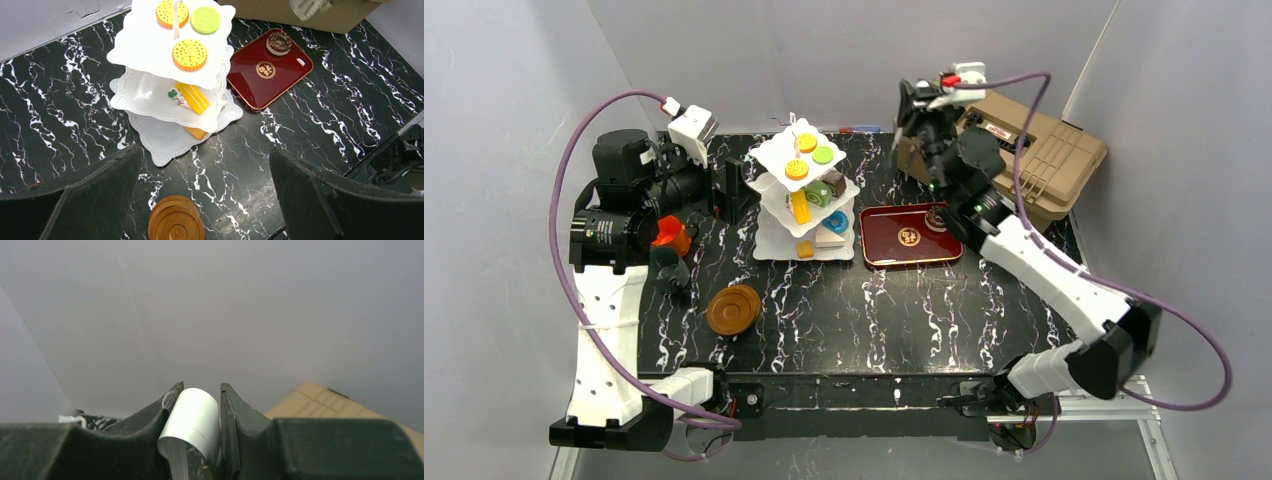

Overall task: Serve the afternoon tea
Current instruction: Place the desert on the desert table, then adjust the clamp.

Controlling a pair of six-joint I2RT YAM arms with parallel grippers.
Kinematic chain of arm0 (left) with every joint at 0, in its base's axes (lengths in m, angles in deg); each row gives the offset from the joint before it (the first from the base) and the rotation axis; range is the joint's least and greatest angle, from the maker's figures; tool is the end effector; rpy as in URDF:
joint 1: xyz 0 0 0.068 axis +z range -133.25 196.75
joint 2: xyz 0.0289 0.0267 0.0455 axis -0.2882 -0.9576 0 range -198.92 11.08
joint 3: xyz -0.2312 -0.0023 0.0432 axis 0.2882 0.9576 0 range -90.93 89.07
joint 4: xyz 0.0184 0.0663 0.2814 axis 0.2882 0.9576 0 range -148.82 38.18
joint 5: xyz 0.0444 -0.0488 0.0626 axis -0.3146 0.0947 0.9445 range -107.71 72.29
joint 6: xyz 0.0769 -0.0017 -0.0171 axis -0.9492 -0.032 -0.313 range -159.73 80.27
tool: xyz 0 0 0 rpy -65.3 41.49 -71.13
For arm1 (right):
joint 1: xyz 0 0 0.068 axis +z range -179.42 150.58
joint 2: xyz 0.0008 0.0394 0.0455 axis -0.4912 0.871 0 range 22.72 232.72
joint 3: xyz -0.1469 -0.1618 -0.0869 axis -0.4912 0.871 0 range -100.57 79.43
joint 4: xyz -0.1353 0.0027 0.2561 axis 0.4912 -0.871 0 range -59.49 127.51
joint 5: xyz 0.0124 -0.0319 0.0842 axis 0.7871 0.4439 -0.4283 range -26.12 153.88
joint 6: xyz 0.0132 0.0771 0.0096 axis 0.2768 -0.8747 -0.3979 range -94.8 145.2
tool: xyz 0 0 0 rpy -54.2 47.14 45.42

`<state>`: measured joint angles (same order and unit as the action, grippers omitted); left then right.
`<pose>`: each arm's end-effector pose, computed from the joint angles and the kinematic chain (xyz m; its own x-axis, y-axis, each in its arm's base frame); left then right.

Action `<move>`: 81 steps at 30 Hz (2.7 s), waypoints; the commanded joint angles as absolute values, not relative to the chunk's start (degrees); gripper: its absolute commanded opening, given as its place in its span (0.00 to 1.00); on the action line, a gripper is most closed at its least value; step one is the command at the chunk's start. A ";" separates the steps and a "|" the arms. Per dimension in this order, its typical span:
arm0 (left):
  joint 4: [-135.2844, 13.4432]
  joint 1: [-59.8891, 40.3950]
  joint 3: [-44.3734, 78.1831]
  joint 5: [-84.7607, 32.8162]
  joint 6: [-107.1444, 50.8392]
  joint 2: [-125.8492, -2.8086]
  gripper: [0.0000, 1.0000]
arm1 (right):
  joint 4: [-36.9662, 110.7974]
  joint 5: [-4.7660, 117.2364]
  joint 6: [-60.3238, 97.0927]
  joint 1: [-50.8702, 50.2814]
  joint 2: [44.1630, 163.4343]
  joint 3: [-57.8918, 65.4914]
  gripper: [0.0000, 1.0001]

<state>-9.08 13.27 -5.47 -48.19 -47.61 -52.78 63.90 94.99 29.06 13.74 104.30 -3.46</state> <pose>0.2492 -0.0496 0.4642 -0.2500 0.1336 -0.9590 0.5706 0.8205 -0.0345 0.2991 0.2326 0.4635 0.3552 0.2542 -0.8996 -0.2285 0.9567 0.1801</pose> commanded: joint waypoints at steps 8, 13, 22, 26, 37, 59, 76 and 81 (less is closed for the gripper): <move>-8.94 13.59 -3.62 -52.11 -47.98 -50.48 0.98 | 64.89 98.28 22.81 8.89 91.81 26.28 0.01; -8.51 13.50 0.00 -60.48 -48.61 -49.34 0.98 | 68.56 97.85 22.70 8.10 91.46 32.60 0.01; -14.81 6.65 14.93 -66.57 -46.84 -46.72 0.98 | 66.10 94.20 16.06 6.66 92.32 31.24 0.01; -26.22 -12.52 21.73 -50.87 -48.67 -46.13 0.98 | 60.94 91.84 11.50 6.65 90.24 28.06 0.01; -40.14 -30.41 12.77 -36.87 -48.01 -64.64 0.98 | 46.86 83.56 0.41 6.61 81.08 24.77 0.01; -41.88 -33.08 10.95 -40.89 -46.38 -71.13 0.41 | 45.16 73.90 -14.34 6.61 72.77 24.96 0.04; -41.43 -31.64 9.83 -38.70 -42.89 -68.74 0.17 | 31.52 70.53 -17.04 6.61 71.28 22.50 0.88; -41.34 -31.22 9.90 -37.63 -42.46 -68.40 0.16 | 24.47 69.84 -15.31 6.61 72.57 20.10 0.98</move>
<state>-40.69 -31.72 11.45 -38.66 -43.26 -71.62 30.55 71.08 -16.58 6.50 72.28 24.19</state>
